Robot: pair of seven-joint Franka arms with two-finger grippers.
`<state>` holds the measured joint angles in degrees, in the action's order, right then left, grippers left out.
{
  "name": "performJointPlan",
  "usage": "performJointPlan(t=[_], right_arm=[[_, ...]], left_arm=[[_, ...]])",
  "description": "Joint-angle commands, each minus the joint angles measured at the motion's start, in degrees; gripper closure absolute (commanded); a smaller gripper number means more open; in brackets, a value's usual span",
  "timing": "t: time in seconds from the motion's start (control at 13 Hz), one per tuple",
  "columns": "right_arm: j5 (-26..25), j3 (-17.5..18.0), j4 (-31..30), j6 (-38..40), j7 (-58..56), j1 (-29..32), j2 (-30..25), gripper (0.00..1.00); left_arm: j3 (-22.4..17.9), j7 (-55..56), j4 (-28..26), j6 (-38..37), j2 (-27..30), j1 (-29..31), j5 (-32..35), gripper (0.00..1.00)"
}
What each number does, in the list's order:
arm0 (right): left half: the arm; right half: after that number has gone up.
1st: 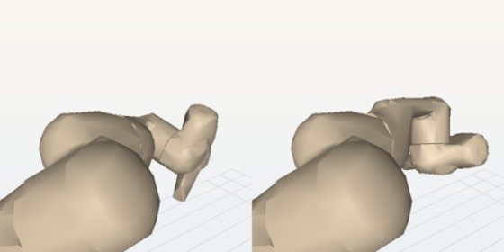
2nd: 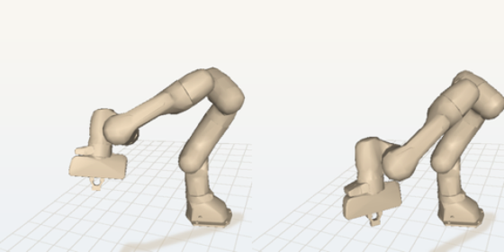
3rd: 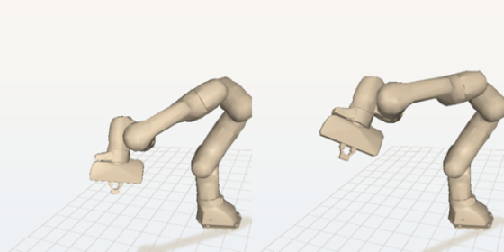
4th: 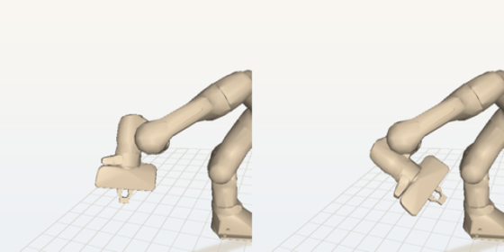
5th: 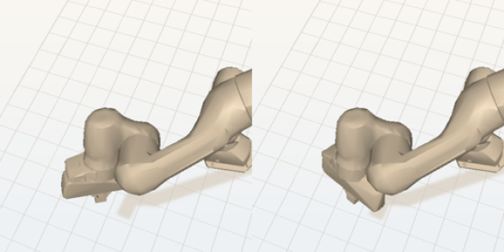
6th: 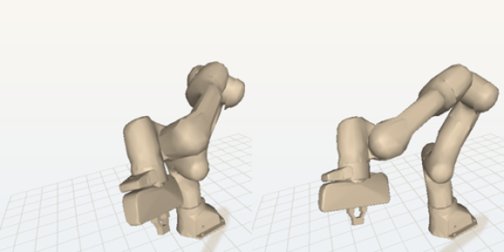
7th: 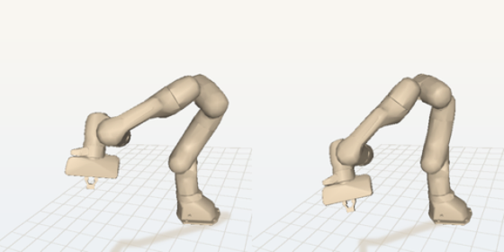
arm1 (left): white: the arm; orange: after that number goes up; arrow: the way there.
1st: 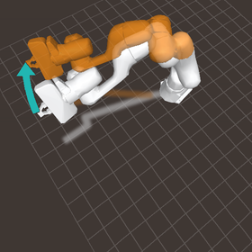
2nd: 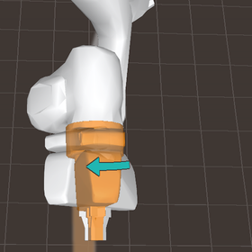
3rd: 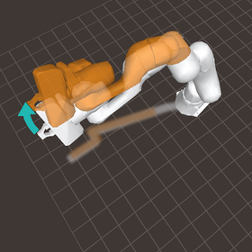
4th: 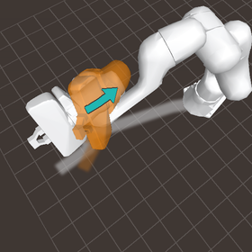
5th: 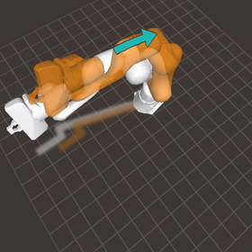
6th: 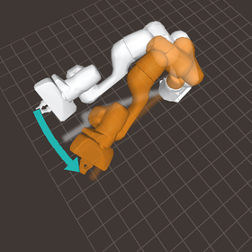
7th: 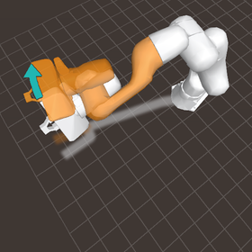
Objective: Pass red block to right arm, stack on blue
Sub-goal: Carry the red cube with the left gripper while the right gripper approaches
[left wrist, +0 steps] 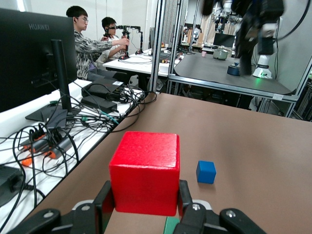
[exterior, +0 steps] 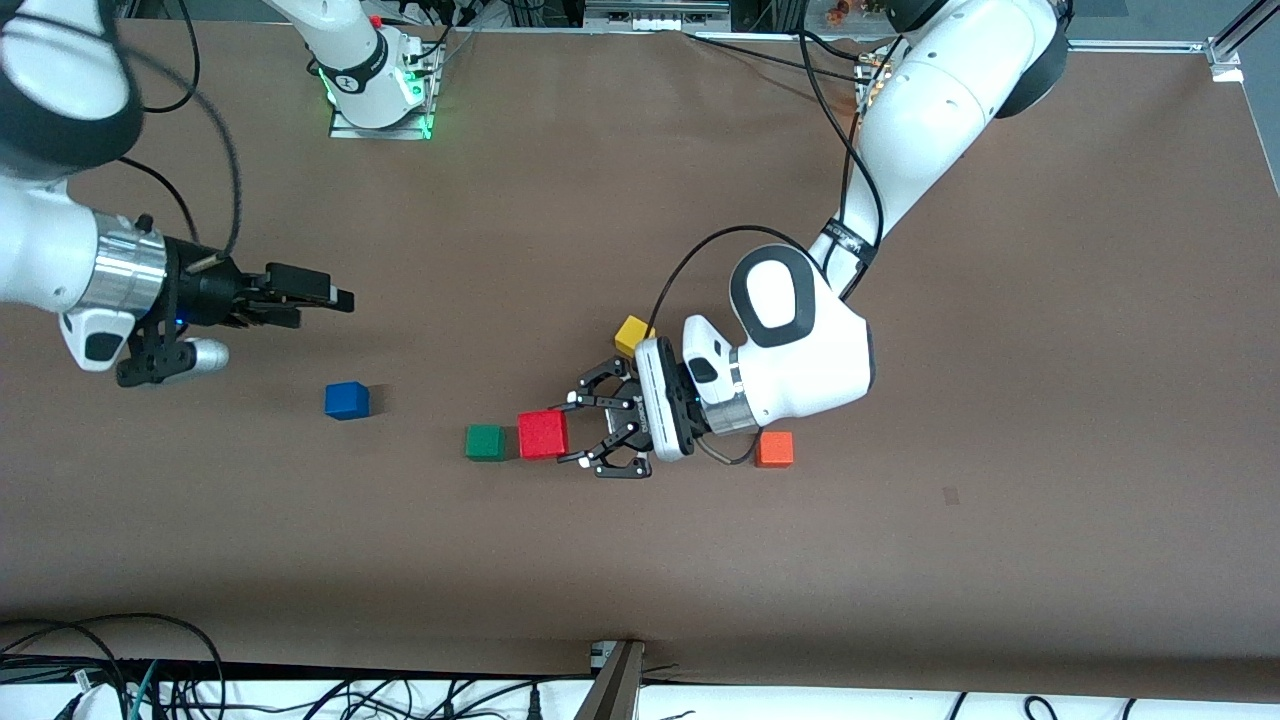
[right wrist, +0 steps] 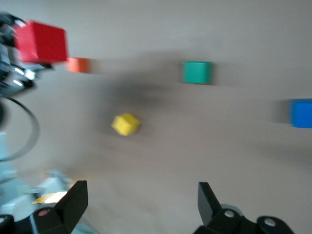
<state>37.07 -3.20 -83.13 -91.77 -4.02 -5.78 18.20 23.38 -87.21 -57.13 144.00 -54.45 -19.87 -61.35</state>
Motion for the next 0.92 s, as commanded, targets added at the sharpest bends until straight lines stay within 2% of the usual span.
performJointPlan(t=[0.0, 0.23, 0.31, 0.62, 0.85], right_arm=[[12.72, 0.30, 1.48, 0.36, -8.15, 4.01, 5.42, 0.00], [30.63, 0.30, 1.57, -0.08, -16.18, 4.99, 11.75, 0.00], [34.17, 0.30, 3.13, -0.69, -16.28, 4.90, 13.60, 0.00], [42.54, 0.91, 10.52, -2.01, -16.55, 3.33, 21.34, 0.00], [43.52, 0.91, 10.97, -3.24, -18.55, 0.51, 22.92, 0.00]], left_arm=[[-1.14, 0.98, -1.14, 0.31, 2.94, -0.95, -0.09, 1.00], [-2.36, 4.66, -1.31, 2.14, 3.91, -3.32, 0.27, 1.00], [-2.89, 5.11, -1.40, 3.90, 4.17, -4.55, 0.27, 1.00], [-3.34, 6.17, -1.40, 6.38, 4.17, -6.41, 0.27, 1.00], [-3.43, 6.87, -1.40, 6.47, 4.26, -6.67, 0.27, 1.00]])
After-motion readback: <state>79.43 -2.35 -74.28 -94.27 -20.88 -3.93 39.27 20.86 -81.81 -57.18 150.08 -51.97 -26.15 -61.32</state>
